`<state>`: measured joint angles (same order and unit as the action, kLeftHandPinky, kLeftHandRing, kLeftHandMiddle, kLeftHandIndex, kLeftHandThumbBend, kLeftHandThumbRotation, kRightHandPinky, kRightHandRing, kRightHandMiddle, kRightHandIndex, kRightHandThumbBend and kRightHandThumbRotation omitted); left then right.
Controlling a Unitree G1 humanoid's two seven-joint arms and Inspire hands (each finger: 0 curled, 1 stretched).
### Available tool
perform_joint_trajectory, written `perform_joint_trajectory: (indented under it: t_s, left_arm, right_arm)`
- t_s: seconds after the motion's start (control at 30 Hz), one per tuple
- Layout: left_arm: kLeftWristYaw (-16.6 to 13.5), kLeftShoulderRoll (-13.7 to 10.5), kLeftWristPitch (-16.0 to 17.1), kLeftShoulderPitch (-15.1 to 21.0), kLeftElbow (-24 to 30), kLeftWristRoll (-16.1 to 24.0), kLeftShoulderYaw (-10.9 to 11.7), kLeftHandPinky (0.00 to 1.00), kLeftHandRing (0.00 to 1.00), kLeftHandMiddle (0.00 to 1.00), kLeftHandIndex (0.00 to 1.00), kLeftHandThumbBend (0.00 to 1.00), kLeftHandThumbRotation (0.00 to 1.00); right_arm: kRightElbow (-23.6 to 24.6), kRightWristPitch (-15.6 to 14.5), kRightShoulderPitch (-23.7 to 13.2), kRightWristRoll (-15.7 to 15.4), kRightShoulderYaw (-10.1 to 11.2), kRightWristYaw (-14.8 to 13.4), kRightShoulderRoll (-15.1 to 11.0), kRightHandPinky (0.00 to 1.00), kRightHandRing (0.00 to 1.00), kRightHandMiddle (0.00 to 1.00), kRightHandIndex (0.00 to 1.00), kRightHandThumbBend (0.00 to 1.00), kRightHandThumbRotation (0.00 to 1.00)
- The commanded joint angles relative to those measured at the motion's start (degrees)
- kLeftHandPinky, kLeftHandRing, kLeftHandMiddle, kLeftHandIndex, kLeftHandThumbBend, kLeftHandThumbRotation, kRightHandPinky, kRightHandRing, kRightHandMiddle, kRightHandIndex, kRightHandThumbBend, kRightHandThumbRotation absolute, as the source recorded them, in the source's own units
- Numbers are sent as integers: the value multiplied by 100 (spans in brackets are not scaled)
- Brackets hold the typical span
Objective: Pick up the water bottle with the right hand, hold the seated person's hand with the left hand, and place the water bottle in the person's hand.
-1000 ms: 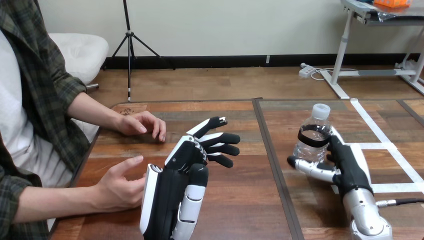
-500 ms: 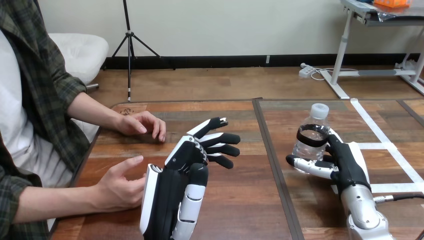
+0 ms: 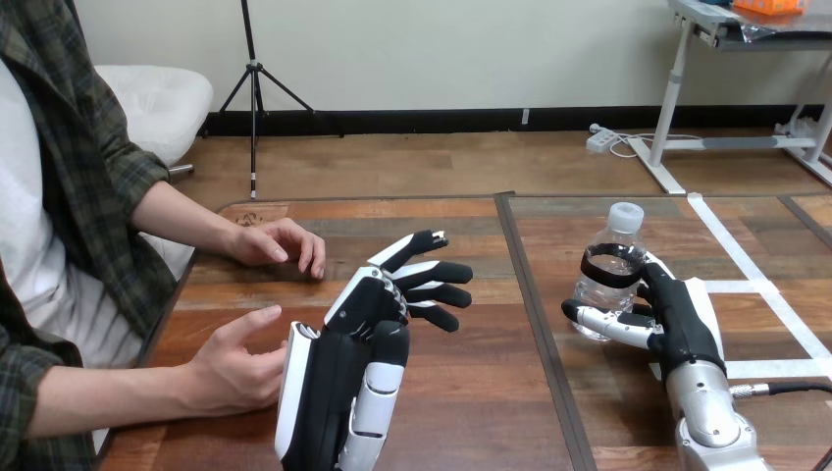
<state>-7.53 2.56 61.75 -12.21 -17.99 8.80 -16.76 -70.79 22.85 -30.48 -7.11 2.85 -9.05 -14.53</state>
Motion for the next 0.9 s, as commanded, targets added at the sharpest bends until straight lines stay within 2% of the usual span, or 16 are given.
perform_joint_trajectory:
  t_s: [0.0,0.13,0.4,0.63,0.67,0.73,0.87]
  left_arm:
    - [5,181,81,-2,82,-17,61,50,61,67,77,49,100]
    - [-5,192,58,-25,109,-9,67,50,61,67,77,49,100]
    - [0,194,114,-45,73,-48,57,50,61,67,76,48,100]
    - [-7,203,108,-76,81,-52,55,50,61,67,77,48,100]
    - [-8,197,105,-88,83,-41,61,50,61,67,76,48,100]
    - [-12,187,101,-97,77,-27,76,49,61,67,77,48,100]
    - [-12,189,115,-86,52,-40,84,49,61,67,77,48,100]
  right_arm:
    - [-122,15,-509,49,60,-61,197,88,90,91,90,71,0]
    - [-159,24,-547,95,119,-124,247,88,89,90,89,71,0]
    - [-244,31,-657,401,397,-98,391,89,88,89,88,72,1]
    - [-299,9,-758,815,749,53,542,89,88,88,87,73,1]
    - [-327,-66,-837,968,914,37,626,88,88,88,87,73,3]
    - [-360,-159,-960,1251,1195,79,772,86,87,88,87,74,2]
    - [-371,-144,-1016,1411,1319,145,850,85,87,88,87,73,1]
